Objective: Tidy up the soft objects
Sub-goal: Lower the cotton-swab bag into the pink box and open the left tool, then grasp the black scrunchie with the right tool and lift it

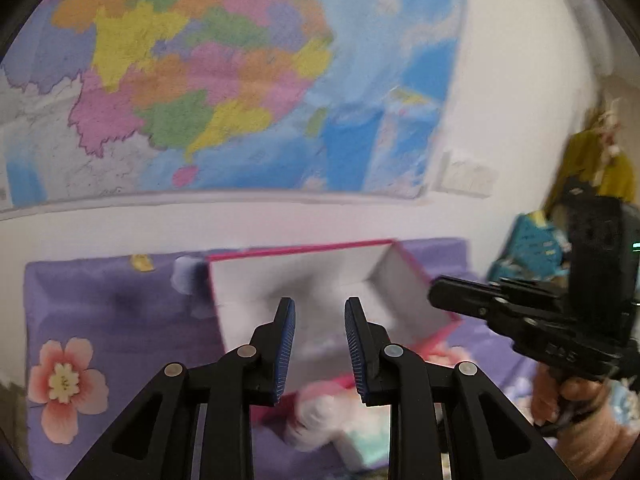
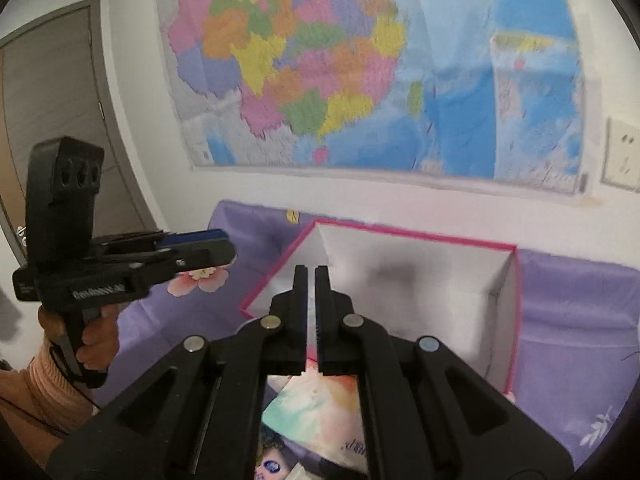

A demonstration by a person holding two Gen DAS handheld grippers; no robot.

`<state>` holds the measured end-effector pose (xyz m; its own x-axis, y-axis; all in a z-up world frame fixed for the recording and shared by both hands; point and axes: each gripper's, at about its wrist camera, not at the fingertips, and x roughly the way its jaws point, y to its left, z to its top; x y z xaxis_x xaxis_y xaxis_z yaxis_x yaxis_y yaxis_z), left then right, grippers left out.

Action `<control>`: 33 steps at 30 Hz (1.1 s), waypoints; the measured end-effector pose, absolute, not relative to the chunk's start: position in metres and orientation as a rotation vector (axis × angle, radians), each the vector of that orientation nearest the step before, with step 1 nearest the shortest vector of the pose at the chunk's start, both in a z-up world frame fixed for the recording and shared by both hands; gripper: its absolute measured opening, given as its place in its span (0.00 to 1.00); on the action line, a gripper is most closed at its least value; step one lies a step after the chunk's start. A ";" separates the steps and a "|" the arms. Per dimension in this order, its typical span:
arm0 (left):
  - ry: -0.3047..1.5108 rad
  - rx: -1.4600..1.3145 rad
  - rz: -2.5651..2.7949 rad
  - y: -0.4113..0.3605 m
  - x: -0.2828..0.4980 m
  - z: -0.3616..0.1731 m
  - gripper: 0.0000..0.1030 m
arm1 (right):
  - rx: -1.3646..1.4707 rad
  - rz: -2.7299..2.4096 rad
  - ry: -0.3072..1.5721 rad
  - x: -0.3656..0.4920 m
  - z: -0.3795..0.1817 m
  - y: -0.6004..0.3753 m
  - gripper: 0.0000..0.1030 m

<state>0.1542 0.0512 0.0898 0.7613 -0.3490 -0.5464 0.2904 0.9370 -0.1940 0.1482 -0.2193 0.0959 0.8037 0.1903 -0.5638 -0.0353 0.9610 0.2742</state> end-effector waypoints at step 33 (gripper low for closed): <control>0.698 -0.075 -0.606 -0.001 0.065 0.040 0.51 | 0.478 -0.030 0.838 0.026 0.037 -0.268 0.67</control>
